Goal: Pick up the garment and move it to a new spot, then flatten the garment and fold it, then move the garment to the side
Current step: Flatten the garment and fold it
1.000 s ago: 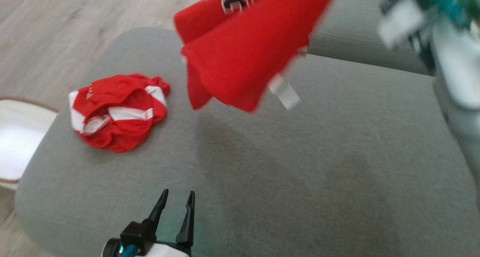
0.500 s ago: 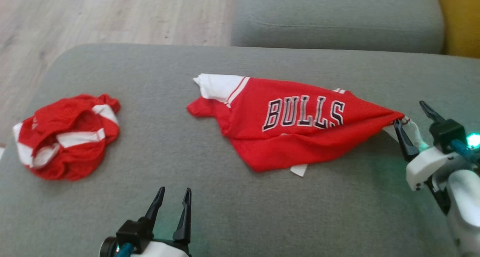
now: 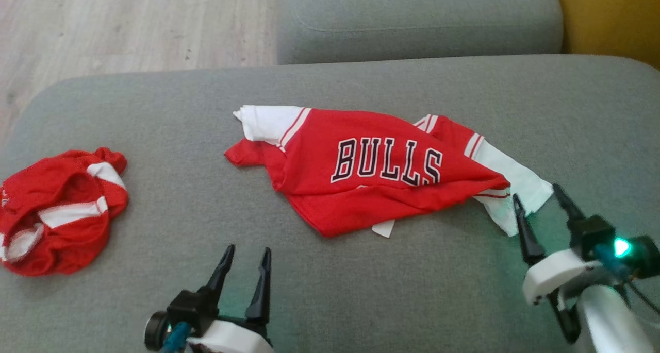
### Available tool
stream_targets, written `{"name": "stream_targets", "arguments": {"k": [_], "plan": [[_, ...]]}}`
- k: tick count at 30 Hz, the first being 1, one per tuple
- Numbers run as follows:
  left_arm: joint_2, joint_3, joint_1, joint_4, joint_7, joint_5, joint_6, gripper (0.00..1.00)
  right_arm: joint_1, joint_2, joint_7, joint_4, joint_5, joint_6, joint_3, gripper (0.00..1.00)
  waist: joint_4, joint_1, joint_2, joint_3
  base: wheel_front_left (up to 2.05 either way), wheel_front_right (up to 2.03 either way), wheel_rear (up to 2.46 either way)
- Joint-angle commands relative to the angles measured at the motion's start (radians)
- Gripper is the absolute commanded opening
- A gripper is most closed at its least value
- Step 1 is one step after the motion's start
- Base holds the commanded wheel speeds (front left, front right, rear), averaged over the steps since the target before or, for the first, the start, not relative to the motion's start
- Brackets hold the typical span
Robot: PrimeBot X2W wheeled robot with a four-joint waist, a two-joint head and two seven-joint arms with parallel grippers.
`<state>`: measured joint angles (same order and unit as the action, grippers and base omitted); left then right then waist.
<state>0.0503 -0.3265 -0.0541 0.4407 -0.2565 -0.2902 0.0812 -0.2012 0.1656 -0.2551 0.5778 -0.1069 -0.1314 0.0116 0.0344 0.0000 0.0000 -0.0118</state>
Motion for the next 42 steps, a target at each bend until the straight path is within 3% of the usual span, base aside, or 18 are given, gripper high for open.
{"name": "stream_targets", "arguments": {"k": [1,8,18,29,30,31,32,42], "plan": [[0.000,0.017,-0.052,-0.028,-0.005,-0.001,0.004,1.00,-0.007,-0.007,-0.007,-0.041,0.001,0.001,0.015,1.00,-0.011,0.0000,0.0000,-0.011,0.00,0.00,0.00],[0.000,-0.069,-0.131,0.000,-0.005,-0.014,0.019,1.00,-0.021,-0.040,-0.007,-0.102,0.002,0.001,0.048,1.00,-0.064,0.0000,0.0000,-0.091,0.00,0.00,0.00],[0.000,-0.219,-0.237,0.205,-0.005,-0.197,0.046,1.00,-0.053,-0.040,-0.007,-0.133,0.020,0.001,0.069,1.00,-0.132,0.0000,0.0000,-0.186,0.00,0.00,0.00],[0.000,-0.248,-0.312,0.157,-0.005,-0.234,0.049,1.00,-0.065,-0.046,-0.007,-0.131,0.034,0.001,0.073,1.00,-0.146,0.0000,0.0000,-0.215,0.00,0.00,0.00],[0.000,-0.236,-0.311,0.141,-0.005,-0.225,0.049,0.64,-0.066,-0.047,-0.007,-0.130,0.035,0.001,0.074,1.00,-0.144,0.0000,0.0000,-0.214,0.00,0.00,0.00],[0.000,-0.222,-0.310,0.122,-0.005,-0.213,0.049,0.18,-0.066,-0.047,-0.007,-0.129,0.037,0.001,0.074,1.00,-0.142,0.0000,0.0000,-0.212,0.00,0.00,0.00],[0.000,-0.209,-0.307,0.098,-0.005,-0.197,0.049,0.00,-0.066,-0.047,-0.007,-0.126,0.039,0.001,0.073,1.00,-0.137,0.0000,0.0000,-0.208,0.00,0.00,0.00],[0.000,-0.151,-0.224,-0.093,-0.005,-0.086,0.049,0.00,-0.022,-0.057,-0.007,-0.103,0.056,0.001,0.058,1.00,-0.031,0.0000,0.0000,-0.122,0.00,0.00,0.00]]}}
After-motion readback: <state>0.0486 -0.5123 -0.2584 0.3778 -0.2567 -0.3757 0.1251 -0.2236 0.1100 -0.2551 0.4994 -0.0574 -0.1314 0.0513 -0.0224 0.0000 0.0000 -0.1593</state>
